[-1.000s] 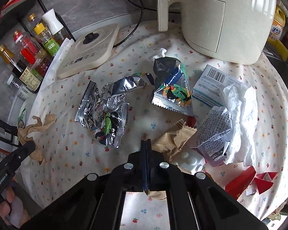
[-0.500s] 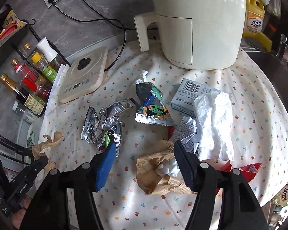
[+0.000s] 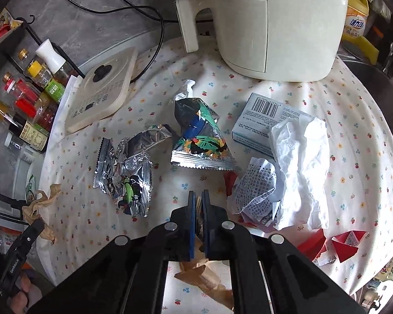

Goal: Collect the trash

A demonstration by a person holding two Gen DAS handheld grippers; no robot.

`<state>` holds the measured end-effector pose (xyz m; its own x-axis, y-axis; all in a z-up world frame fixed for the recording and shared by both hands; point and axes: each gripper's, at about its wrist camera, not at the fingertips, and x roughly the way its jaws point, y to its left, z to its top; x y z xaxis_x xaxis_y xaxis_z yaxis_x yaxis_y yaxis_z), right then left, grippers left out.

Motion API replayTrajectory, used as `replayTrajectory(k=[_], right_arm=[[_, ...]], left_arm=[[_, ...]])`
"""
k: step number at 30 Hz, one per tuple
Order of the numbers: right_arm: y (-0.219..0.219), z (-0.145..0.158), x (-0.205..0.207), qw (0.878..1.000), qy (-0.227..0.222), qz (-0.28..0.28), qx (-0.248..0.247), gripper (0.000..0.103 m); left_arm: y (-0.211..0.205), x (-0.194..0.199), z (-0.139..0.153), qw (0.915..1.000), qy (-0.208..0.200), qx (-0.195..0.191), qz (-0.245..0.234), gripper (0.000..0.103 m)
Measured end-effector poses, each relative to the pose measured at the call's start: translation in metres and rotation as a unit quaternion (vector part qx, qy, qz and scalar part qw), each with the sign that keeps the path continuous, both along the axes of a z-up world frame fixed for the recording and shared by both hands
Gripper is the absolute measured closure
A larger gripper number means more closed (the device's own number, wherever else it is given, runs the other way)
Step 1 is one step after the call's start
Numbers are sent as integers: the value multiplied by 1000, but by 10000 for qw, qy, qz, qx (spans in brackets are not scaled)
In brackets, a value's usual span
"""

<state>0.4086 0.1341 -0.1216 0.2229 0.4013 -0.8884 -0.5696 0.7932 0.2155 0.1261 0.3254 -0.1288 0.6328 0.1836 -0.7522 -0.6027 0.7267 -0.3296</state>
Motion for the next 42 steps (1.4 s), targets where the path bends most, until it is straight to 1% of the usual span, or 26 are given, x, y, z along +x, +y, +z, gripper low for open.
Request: replayTrajectory(k=[2,7,11,17,20,22,25,31,36,39,42], right_arm=[[-3,9,-1,9993,109,3,346,98],[-11,35,-5,9962,78,-75,869,99],[-22,57,-13,9937,-63,-149,1105,99],[-46,79,-35,9916,-428,-421,1145,99],[-60,84,-50,9908,-716,-667,931,99],[-72,85,-61,9895,-899,-846,745,99],[-98,82,-75,9867,-945,-1188,577,99],[-162,75,-100,9755,-1009,-1931,311,99],[-224,72,-116,9610,-1010,-2564,229,99],[-259,69,-127,9526,-1024,-2859,187,98],[-297,62,-137,9449,-981,-3117,175,98]], left_arm=[[-1,0,3,10000,-14,25,-19,85],[-6,5,12,9998,-106,79,-178,85],[-11,13,20,9988,-198,135,-436,85],[-21,28,25,9947,-322,140,-968,85],[-31,40,23,9902,-373,126,-1339,85],[-41,50,22,9858,-381,136,-1631,85],[-61,68,21,9763,-384,120,-2127,85],[-116,101,24,9523,-482,87,-3011,85],[-177,120,25,9272,-505,45,-3711,85],[-217,126,24,9114,-478,82,-4086,85],[-258,130,21,8989,-426,131,-4359,85]])
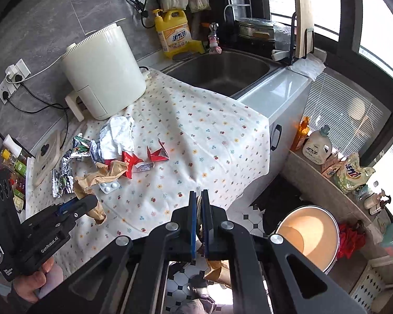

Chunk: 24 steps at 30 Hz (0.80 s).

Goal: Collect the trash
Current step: 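Carry both wrappers over the bucket and open both tools to drop them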

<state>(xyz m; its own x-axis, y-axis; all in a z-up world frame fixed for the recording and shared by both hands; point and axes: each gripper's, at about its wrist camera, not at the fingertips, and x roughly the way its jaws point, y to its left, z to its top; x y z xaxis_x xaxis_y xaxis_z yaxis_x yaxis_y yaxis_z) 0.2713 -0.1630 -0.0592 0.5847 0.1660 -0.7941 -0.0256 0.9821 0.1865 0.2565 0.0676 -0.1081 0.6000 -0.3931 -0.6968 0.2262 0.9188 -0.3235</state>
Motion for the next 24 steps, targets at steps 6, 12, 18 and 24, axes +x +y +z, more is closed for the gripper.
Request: replayTrajectory(k=[6,12,18,24], right_arm=[[-75,-14,-18,9994,122,-307,55,98],[-134,-30,-32,9991,230,-337,78,98],[-179,-58,-36,9989,385,-171,214,98],[-216,-95,-27,9972,598,-93,429,97]], left_arm=[[-67,-6,-5,9998,173,-29,-114,85],[-127,-24,-12,9992,364,40,-150,85],[-165,-40,-17,9988,486,78,59,85],[-188,-61,-21,9977,580,115,335,85]])
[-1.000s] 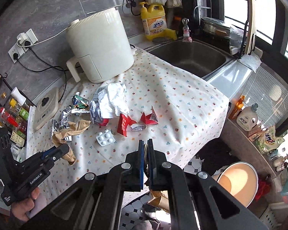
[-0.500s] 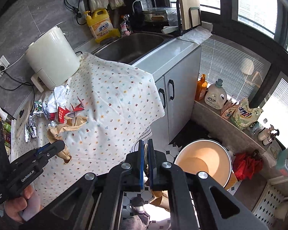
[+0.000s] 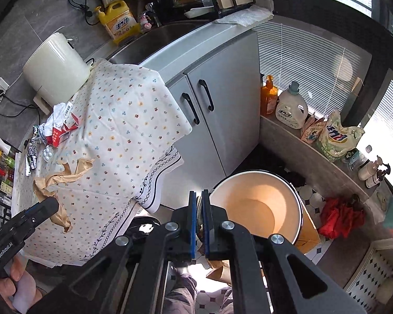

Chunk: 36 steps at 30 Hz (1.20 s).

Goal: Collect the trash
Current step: 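Carry both wrappers over the bucket and open both tools to drop them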

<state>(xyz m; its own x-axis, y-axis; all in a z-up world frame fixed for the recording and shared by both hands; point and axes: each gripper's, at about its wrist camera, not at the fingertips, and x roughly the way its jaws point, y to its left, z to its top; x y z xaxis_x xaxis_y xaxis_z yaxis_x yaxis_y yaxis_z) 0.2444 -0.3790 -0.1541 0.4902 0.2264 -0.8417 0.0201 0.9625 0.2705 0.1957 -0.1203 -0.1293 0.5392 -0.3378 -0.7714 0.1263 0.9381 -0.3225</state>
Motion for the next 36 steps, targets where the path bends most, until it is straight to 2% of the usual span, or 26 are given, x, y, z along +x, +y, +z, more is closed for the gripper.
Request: replayTrajectory(k=[3,4,5,7,13,19,24,26,27,29,30,31,36], right_arm=[[-16,-17,6,10000,85,-15,49,93],[-21,-22,8,9999,104,-26,80,86],[-27,-24,7,9999,98,-37,106,65],[-38,-24,3,9998,-47,-166,75,44],[-72,-23,-14,9995,-69,-287,85,45],[-115,-14,-45,9981,-89,-602,-40,35],[-148,-6,-70,9959,-121,-895,-96,32],[-158,-3,-77,9948,-139,-1009,-101,32],[-162,-2,-81,9943,-147,-1049,-107,32],[-170,1,-85,9937,-171,-1103,-125,32],[-172,3,-87,9935,-186,-1116,-134,32],[-173,4,-88,9933,-205,-1126,-140,31],[-170,10,-84,9940,-274,-1060,-85,26]], left_arm=[[-7,-8,-4,9998,87,23,150,85],[-11,-10,-6,9998,107,62,162,85],[-15,-12,-8,9997,127,99,168,85],[-23,-13,-11,9996,167,116,181,85],[-59,-8,-21,9997,218,146,-12,85],[-103,4,-36,9987,320,130,-373,85],[-137,12,-50,9965,460,95,-686,85],[-150,15,-52,9955,486,39,-811,81],[-154,16,-52,9953,497,-9,-837,74],[-159,19,-49,9955,454,-103,-824,54],[-161,19,-46,9959,388,-140,-807,39],[-161,19,-41,9964,305,-138,-785,32],[-148,20,-25,9982,109,10,-586,20]])
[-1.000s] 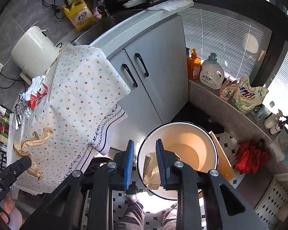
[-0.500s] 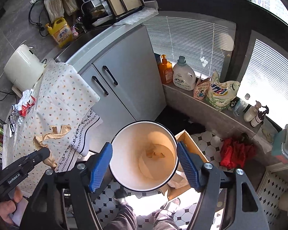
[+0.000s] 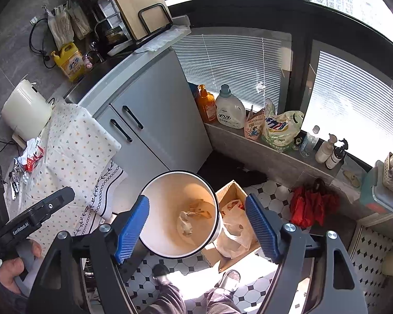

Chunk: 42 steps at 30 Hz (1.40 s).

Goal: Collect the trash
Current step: 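Carry both wrappers over the bucket and open both tools to drop them, then return both tools to the counter toward the silver foil bag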

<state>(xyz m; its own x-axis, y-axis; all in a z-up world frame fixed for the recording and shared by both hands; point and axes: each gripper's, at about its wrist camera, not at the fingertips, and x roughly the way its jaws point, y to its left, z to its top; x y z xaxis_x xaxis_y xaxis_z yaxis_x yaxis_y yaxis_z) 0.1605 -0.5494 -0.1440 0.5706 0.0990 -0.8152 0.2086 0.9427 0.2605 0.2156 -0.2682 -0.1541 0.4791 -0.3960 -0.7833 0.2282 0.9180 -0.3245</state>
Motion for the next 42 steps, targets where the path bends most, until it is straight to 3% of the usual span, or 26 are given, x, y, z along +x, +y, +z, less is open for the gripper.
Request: replayTrajectory(k=[4,6,13,20,26,36,42], right_arm=[[16,9,8,9997,-194,153,41,11],[28,14,15,9992,-280,270,108,8],[87,31,42,9938,-483,951,300,8],[161,50,62,9817,-688,1726,427,8],[222,63,78,9680,-793,2357,334,8],[299,83,106,9616,-969,2555,244,8],[342,81,130,9635,-857,2529,210,8]], left_arm=[[30,-6,15,9990,-159,134,390,9],[50,-11,22,9974,-219,212,651,8],[125,-35,50,9857,-480,458,1550,6],[198,-66,64,9655,-643,484,2475,6],[250,-82,72,9506,-757,493,2969,6],[348,-73,74,9301,-839,363,3558,6],[407,-56,73,9232,-919,389,3712,6]])
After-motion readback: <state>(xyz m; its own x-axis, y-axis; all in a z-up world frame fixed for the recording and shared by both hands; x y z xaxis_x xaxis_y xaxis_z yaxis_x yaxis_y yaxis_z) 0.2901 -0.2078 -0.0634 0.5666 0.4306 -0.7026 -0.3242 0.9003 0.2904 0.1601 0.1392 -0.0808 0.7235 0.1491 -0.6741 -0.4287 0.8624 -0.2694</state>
